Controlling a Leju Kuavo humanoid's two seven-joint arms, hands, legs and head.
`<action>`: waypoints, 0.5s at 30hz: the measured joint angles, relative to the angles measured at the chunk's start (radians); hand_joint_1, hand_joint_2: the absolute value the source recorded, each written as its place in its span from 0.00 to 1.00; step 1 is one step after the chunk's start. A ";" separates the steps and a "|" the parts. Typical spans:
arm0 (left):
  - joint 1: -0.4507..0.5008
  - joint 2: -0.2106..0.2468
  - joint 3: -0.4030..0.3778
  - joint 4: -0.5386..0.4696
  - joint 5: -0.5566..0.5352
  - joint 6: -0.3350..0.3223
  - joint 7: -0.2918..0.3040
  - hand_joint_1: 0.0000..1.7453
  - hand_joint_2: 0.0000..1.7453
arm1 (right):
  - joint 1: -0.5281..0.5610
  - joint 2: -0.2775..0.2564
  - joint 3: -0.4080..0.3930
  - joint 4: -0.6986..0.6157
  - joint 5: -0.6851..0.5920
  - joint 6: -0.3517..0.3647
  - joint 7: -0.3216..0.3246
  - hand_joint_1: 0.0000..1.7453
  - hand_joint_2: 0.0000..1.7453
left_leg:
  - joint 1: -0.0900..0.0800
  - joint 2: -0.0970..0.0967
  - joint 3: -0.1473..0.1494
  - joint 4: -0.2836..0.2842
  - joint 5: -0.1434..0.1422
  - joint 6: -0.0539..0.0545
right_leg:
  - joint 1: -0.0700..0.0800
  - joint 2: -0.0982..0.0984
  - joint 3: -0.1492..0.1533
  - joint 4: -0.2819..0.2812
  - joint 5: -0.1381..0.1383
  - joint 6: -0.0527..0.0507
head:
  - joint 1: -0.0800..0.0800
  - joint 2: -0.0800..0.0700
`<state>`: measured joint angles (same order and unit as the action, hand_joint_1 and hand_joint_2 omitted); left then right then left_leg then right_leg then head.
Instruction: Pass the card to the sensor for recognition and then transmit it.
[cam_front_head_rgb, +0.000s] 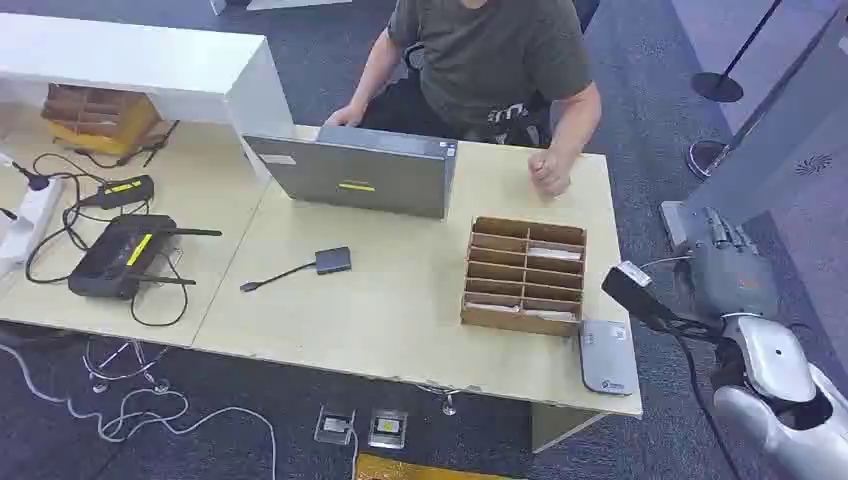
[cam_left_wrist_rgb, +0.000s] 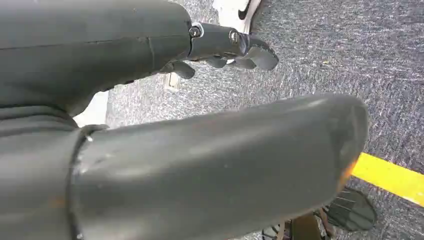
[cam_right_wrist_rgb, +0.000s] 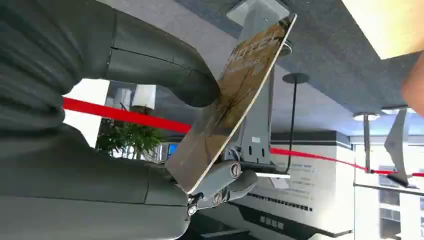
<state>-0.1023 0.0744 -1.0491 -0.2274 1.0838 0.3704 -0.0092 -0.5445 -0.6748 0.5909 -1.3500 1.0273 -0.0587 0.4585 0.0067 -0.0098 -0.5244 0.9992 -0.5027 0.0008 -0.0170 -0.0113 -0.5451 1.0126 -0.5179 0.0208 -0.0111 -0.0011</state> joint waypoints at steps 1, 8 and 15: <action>0.000 0.000 0.000 0.000 0.000 0.000 0.000 0.00 0.00 | 0.003 -0.001 0.000 0.004 -0.001 0.000 0.001 1.00 1.00 | 0.000 0.000 0.000 0.000 0.000 0.000 | 0.000 0.000 0.000 0.000 0.000 0.000 | 0.000 0.000; 0.000 0.000 0.000 0.000 -0.001 0.000 0.002 0.00 0.00 | 0.046 -0.016 0.006 0.029 -0.022 0.000 0.015 1.00 1.00 | 0.000 0.000 0.000 0.000 0.000 0.000 | 0.000 0.001 0.000 0.000 0.000 0.000 | 0.000 0.000; 0.000 0.000 0.000 0.000 -0.002 0.002 0.003 0.00 0.00 | 0.096 -0.016 0.010 0.067 -0.051 0.000 0.016 1.00 1.00 | 0.000 0.000 0.000 0.000 0.000 0.000 | 0.000 0.001 0.000 0.000 0.000 0.000 | 0.000 0.000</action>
<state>-0.1023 0.0744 -1.0494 -0.2270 1.0822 0.3719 -0.0065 -0.4484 -0.6912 0.6008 -1.2830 0.9759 -0.0587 0.4749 0.0068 -0.0098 -0.5246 0.9991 -0.5028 0.0007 -0.0169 -0.0107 -0.5454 1.0125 -0.5179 0.0208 -0.0107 -0.0011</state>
